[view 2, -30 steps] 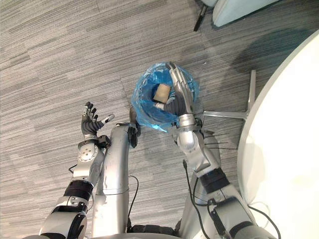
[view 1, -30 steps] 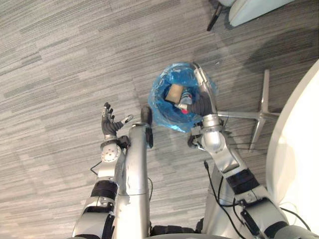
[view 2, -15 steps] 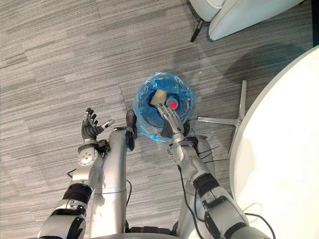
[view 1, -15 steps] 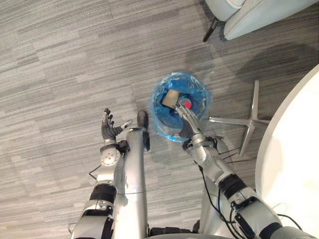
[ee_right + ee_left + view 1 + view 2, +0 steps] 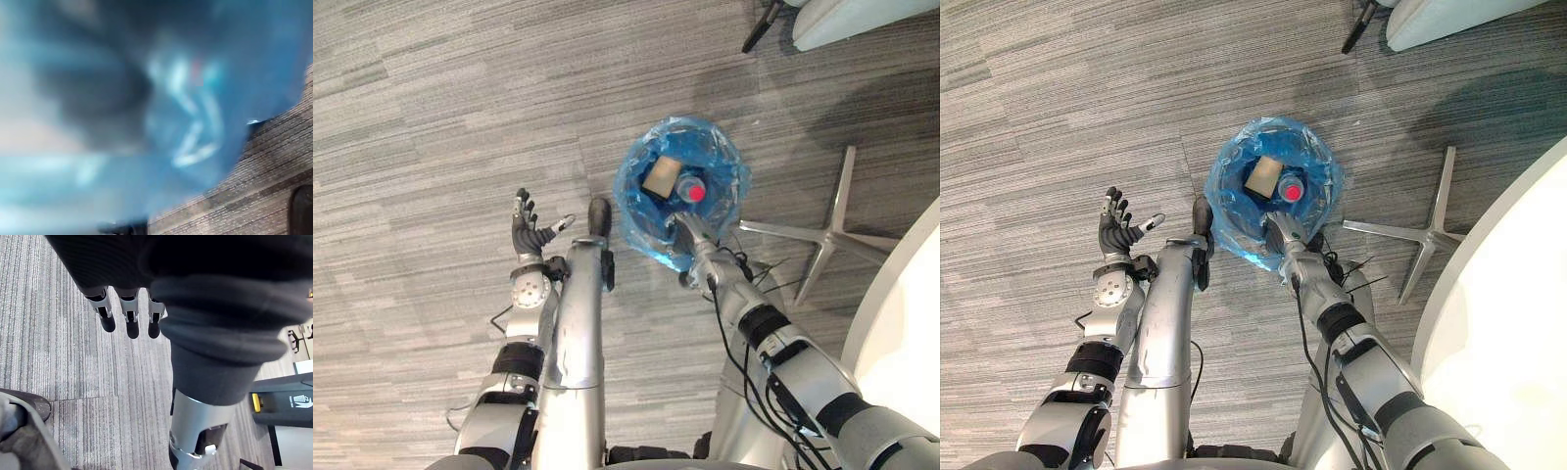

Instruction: Gather rubbish on tea table into small bin, then transfer packed bag to large trash can.

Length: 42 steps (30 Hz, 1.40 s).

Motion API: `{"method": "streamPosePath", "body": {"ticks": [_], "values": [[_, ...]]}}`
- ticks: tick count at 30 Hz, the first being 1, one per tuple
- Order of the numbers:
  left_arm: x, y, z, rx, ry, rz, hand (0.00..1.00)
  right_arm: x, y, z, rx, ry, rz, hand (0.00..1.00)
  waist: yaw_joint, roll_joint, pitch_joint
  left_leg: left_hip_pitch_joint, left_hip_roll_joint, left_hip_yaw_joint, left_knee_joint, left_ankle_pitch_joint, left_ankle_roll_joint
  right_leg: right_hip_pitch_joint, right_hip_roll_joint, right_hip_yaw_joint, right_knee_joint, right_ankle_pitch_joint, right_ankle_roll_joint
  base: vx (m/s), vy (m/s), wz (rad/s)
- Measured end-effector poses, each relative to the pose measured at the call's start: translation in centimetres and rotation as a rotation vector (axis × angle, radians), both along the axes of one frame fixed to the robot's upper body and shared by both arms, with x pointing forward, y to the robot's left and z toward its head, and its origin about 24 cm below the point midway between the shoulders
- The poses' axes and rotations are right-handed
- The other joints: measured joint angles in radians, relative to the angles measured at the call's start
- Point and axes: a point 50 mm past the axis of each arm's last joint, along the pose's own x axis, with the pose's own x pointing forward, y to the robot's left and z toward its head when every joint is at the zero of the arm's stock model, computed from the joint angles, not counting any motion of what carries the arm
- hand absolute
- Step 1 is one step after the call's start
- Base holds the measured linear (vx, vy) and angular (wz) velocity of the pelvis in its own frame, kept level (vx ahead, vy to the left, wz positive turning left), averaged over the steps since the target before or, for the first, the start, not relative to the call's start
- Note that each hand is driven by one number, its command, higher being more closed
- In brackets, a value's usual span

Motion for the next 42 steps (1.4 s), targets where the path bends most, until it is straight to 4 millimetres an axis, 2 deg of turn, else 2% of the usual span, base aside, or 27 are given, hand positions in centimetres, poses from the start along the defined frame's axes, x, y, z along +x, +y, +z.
{"method": "streamPosePath", "body": {"ticks": [6,8,10,11,13,16,17,20,22,23,24,26,28,30,31,32,33,34,35,36,38,39,40,41,42], "values": [[0.0,-0.4,-0.8,-0.005,0.054,-0.012,0.0,-0.9,1.0,2.2,0.111,-0.092,0.057,1.0,0.001,0.0,0.0,0.049,0.001,-0.018,-0.004,0.007,-0.004,0.065,0.002,-0.021,-0.013,0.001,-0.003,0.0,0.0,0.0],[-0.3,-1.1,-1.5,-0.018,0.082,-0.029,0.0,-1.6,1.3,2.2,0.171,-0.098,0.072,1.0,0.0,0.0,0.0,0.103,0.002,-0.02,-0.022,0.007,-0.004,0.125,0.003,-0.029,-0.035,-0.001,0.001,-0.01,0.007,0.02],[-1.0,-2.1,-2.8,-0.027,0.123,-0.059,0.0,-3.1,1.2,1.3,0.287,-0.074,0.073,1.0,-0.001,0.0,0.0,0.218,0.002,-0.016,-0.075,0.006,-0.002,0.243,0.004,-0.04,-0.087,0.001,-0.001,-0.01,0.009,0.09],[-1.2,-2.2,-3.1,-0.029,0.132,-0.063,0.0,-3.4,1.2,1.2,0.304,-0.071,0.076,1.0,-0.002,0.0,0.0,0.234,0.002,-0.014,-0.084,0.006,-0.003,0.259,0.004,-0.042,-0.096,0.001,-0.001,0.0,-0.007,0.09],[-2.8,-2.9,-5.3,-0.03,0.21,-0.083,0.0,-5.7,1.3,0.1,0.435,-0.036,0.09,1.0,-0.006,-0.003,-0.003,0.379,0.004,-0.002,-0.167,0.011,-0.008,0.401,0.004,-0.056,-0.173,0.006,0.005,0.02,-0.013,0.07],[-5.4,-2.6,-8.2,-0.029,0.316,-0.09,0.0,-8.0,1.3,-0.5,0.571,0.001,0.117,1.0,-0.007,-0.008,-0.025,0.552,0.012,0.025,-0.267,0.018,-0.005,0.572,0.01,-0.073,-0.276,0.019,0.01,0.08,-0.004,-0.01],[-6.8,-2.3,-9.5,-0.028,0.372,-0.08,0.0,-8.8,1.4,-1.0,0.604,0.023,0.131,1.0,-0.007,-0.007,-0.053,0.625,0.019,0.033,-0.314,0.023,0.001,0.651,0.017,-0.087,-0.333,0.031,0.011,0.13,0.023,-0.04],[-9.9,-2.0,-12.0,-0.006,0.474,-0.076,0.0,-10.6,1.2,-0.9,0.676,0.029,0.156,1.0,-0.006,-0.014,-0.13,0.803,0.02,0.056,-0.44,0.049,0.013,0.832,0.027,-0.102,-0.472,0.061,0.031,0.19,0.031,0.02],[-11.5,-1.8,-13.0,0.0,0.519,-0.077,0.0,-11.3,1.3,-0.6,0.691,0.018,0.191,1.0,-0.007,-0.016,-0.168,0.883,0.021,0.071,-0.507,0.058,0.019,0.911,0.036,-0.106,-0.554,0.086,0.041,0.21,0.043,-0.11],[-12.6,-1.6,-13.6,0.003,0.551,-0.072,0.0,-12.0,1.5,-0.5,0.702,0.018,0.208,1.0,-0.009,-0.016,-0.212,0.943,0.025,0.086,-0.565,0.068,0.026,0.972,0.05,-0.106,-0.633,0.116,0.047,0.21,0.06,-0.21],[-13.1,-1.6,-13.9,0.007,0.565,-0.075,0.0,-12.2,1.5,-0.6,0.706,0.021,0.215,1.0,-0.009,-0.017,-0.22,0.972,0.026,0.095,-0.59,0.072,0.027,0.999,0.057,-0.1,-0.667,0.13,0.048,0.21,0.073,-0.37],[-14.4,-0.8,-14.6,0.042,0.607,-0.08,0.0,-12.7,2.3,-0.9,0.702,0.052,0.268,1.0,-0.006,-0.027,-0.251,1.083,0.033,0.132,-0.709,0.106,0.027,1.09,0.087,-0.074,-0.812,0.196,0.054,0.2,0.08,-0.47],[-14.5,-0.4,-14.6,0.066,0.614,-0.094,0.0,-12.7,2.4,-0.8,0.702,0.046,0.282,1.0,-0.01,-0.027,-0.26,1.122,0.031,0.145,-0.761,0.125,0.029,1.127,0.098,-0.066,-0.87,0.228,0.055,0.14,0.068,-0.27],[-14.1,-0.2,-14.1,0.095,0.59,-0.117,0.0,-12.2,2.5,-0.7,0.683,0.052,0.297,1.0,-0.033,-0.03,-0.263,1.141,0.007,0.133,-0.762,0.131,0.033,1.135,0.09,-0.043,-0.843,0.235,0.061,0.06,0.067,0.05],[-13.8,-0.3,-13.9,0.101,0.58,-0.123,0.0,-12.1,2.4,-0.8,0.677,0.055,0.293,1.0,-0.032,-0.029,-0.263,1.148,0.002,0.126,-0.765,0.135,0.039,1.139,0.093,-0.029,-0.839,0.238,0.074,0.02,0.02,0.39],[-13.1,-0.4,-12.9,0.106,0.531,-0.137,0.0,-11.9,1.9,-0.9,0.684,0.069,0.286,1.0,-0.035,-0.027,-0.262,1.168,0.005,0.107,-0.778,0.147,0.056,1.16,0.095,0.037,-0.763,0.185,0.108,0.0,-0.009,0.55],[-12.7,-0.5,-12.4,0.11,0.505,-0.145,0.0,-11.9,1.7,-1.0,0.696,0.073,0.279,1.0,-0.038,-0.033,-0.262,1.172,-0.007,0.088,-0.774,0.147,0.056,1.162,0.089,0.062,-0.671,0.152,0.106,-0.02,-0.054,1.0],[-12.1,-0.6,-11.4,0.116,0.451,-0.157,0.0,-11.7,1.4,-0.9,0.721,0.073,0.268,1.0,-0.033,-0.04,-0.267,1.173,-0.029,0.051,-0.758,0.147,0.056,1.189,0.09,0.11,-0.549,0.107,0.124,-0.04,-0.055,0.95],[-11.9,-0.7,-10.8,0.117,0.424,-0.159,0.0,-11.6,1.4,-0.8,0.725,0.072,0.274,1.0,-0.028,-0.043,-0.268,1.172,-0.038,0.037,-0.747,0.147,0.056,1.207,0.091,0.129,-0.526,0.098,0.136,-0.15,-0.147,0.95],[-11.7,-0.7,-9.2,0.118,0.347,-0.151,0.0,-11.1,1.8,0.2,0.721,0.045,0.306,1.0,-0.017,-0.039,-0.272,1.145,-0.049,0.013,-0.718,0.153,0.047,1.239,0.112,0.161,-0.575,0.06,0.131,-0.18,-0.13,0.47],[-11.8,-1.0,-8.0,0.114,0.282,-0.155,0.0,-10.6,1.8,1.1,0.733,0.014,0.335,1.0,0.016,-0.011,-0.288,1.113,-0.036,0.006,-0.748,0.187,0.032,1.25,0.148,0.162,-0.676,0.034,0.113,-0.22,-0.087,0.1],[-11.8,-1.5,-7.3,0.11,0.238,-0.169,0.0,-10.3,1.6,1.8,0.73,-0.011,0.355,1.0,0.03,-0.002,-0.295,1.09,-0.029,-0.002,-0.784,0.223,0.026,1.255,0.162,0.161,-0.745,0.014,0.08,-0.3,-0.115,0.29],[-11.6,-2.3,-6.6,0.1,0.197,-0.191,0.0,-9.8,1.4,2.7,0.726,-0.038,0.375,1.0,0.018,0.037,-0.295,1.063,-0.012,-0.046,-0.845,0.286,0.018,1.237,0.192,0.12,-0.775,0.031,0.054,-0.37,-0.177,0.61],[-11.4,-3.2,-5.9,0.096,0.165,-0.228,0.0,-9.6,0.8,2.9,0.703,-0.046,0.373,1.0,0.012,0.064,-0.295,1.072,0.009,-0.077,-0.937,0.333,0.013,1.224,0.218,0.084,-0.788,0.054,0.036,-0.31,-0.16,0.77],[-11.4,-3.5,-5.6,0.095,0.15,-0.237,0.0,-9.4,0.7,2.9,0.699,-0.043,0.371,1.0,0.013,0.068,-0.294,1.08,0.019,-0.079,-0.975,0.339,0.013,1.224,0.224,0.071,-0.795,0.067,0.026,-0.29,-0.153,0.67]]}}
